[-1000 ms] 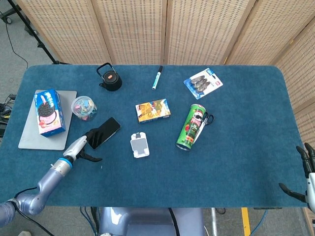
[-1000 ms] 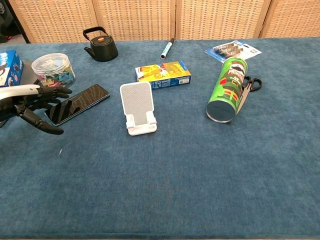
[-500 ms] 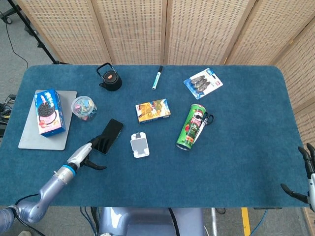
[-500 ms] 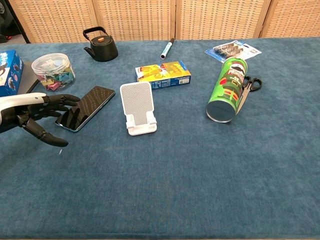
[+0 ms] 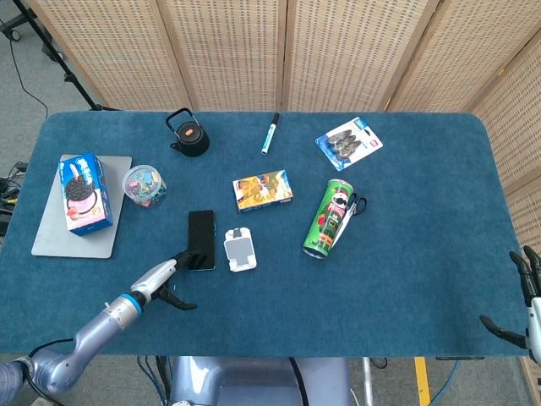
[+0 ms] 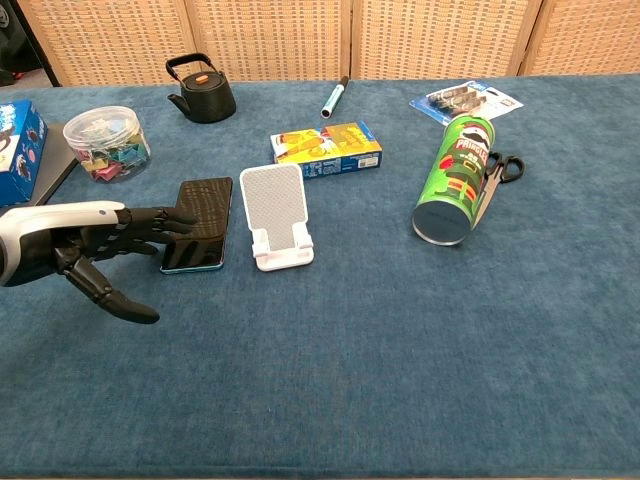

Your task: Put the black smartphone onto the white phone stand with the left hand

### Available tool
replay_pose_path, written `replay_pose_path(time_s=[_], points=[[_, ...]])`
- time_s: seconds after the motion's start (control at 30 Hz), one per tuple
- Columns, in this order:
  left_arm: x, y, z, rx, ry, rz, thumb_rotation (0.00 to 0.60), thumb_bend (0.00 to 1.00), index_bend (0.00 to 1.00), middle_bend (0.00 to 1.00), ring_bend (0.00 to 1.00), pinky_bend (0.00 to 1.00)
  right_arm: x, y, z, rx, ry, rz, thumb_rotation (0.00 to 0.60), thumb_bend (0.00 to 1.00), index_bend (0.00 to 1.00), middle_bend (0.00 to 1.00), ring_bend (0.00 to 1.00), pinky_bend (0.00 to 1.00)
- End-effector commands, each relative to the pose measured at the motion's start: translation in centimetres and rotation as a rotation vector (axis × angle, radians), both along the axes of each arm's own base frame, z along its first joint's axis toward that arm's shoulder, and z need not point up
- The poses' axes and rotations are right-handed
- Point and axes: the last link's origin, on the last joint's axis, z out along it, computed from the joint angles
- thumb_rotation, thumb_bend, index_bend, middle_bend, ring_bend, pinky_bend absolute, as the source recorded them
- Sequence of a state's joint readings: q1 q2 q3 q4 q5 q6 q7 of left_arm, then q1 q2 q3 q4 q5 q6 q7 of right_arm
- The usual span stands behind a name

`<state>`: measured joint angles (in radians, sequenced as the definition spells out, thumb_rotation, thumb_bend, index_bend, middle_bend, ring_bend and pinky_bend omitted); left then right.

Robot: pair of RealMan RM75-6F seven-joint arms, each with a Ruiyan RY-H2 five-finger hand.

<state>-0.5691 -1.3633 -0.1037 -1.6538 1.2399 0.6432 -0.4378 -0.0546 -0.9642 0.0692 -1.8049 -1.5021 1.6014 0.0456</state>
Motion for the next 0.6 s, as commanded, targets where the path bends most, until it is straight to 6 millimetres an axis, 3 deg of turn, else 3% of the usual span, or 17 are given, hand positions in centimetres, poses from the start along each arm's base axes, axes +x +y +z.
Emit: replay_pose_path(time_s=[0.03,0.3,0.4,0.47,0.6], points=[[0.3,-0.4,0.2,0.0,0.006,-0.027,0.6,0.0,0.0,0.0,0.0,0.04,-0.1,0.1,0.1,0.0,-0.001,-0.001,0.6,0.0,0.0,0.0,0.0,0.0],[-0.5,0.2,2.1,0.135,0.122,-0.155,0.6,0.0,0.0,0.0,0.0,0.04,-0.2,0.2,0.2,0.0,-0.003,0.0,0.6,0.0,0.0,0.0,0.0,0.0],[-1.0,1.6,4.1,0.259,0.236,-0.263,0.6,0.0,0.0,0.0,0.0,0.04,-0.3,0.2,0.3,-0.001,-0.004,-0.001,0.6,0.0,0.0,0.0,0.0,0.0],[-1.2,3.9,6.2,0.358,0.418,-0.433,0.6,0.0,0.0,0.0,0.0,0.04,-0.2,0.0,0.2,0.002,-0.004,-0.001,0.6,0.0,0.0,0.0,0.0,0.0],[-1.1,6.1,7.2,0.383,0.571,-0.553,0.6,0.0,0.0,0.0,0.0,0.04,-0.1,-0.3,-0.1,0.001,0.003,-0.007,0.6,0.0,0.0,0.0,0.0,0.0]])
